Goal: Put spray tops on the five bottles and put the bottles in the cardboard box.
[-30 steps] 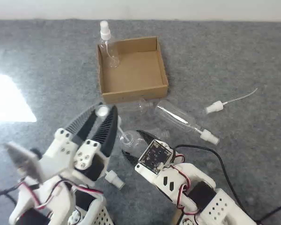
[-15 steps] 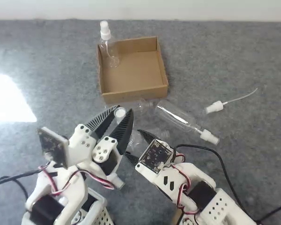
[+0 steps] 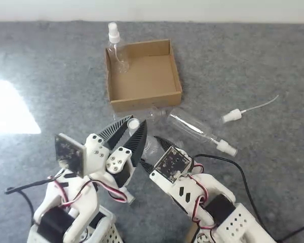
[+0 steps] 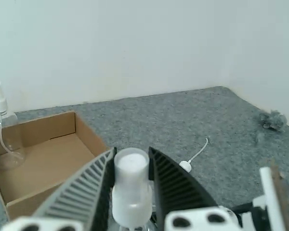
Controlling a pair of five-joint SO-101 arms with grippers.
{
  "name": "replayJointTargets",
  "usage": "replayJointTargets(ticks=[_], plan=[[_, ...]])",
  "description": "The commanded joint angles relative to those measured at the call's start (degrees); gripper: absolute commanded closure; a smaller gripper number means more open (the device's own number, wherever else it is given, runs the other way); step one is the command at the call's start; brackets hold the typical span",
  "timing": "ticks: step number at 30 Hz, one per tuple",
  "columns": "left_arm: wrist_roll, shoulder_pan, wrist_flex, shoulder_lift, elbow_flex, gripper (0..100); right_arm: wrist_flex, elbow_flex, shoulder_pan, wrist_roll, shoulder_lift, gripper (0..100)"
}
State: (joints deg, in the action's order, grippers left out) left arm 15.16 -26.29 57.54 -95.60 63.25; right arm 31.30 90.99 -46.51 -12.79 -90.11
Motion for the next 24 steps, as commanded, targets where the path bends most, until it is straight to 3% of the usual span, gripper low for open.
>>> replayJointTargets(ticks=[1,24], plan=[[-0.62,-0.26,-0.62,-0.44,-0.04,98,-0.92,-3.69,0.75,-0.09,-1.54,99.1],[-0.79,-3.16,-3.52,-0.44,5.85,98,-0.75,-4.4,1.63,-0.26,-1.63,99.1]])
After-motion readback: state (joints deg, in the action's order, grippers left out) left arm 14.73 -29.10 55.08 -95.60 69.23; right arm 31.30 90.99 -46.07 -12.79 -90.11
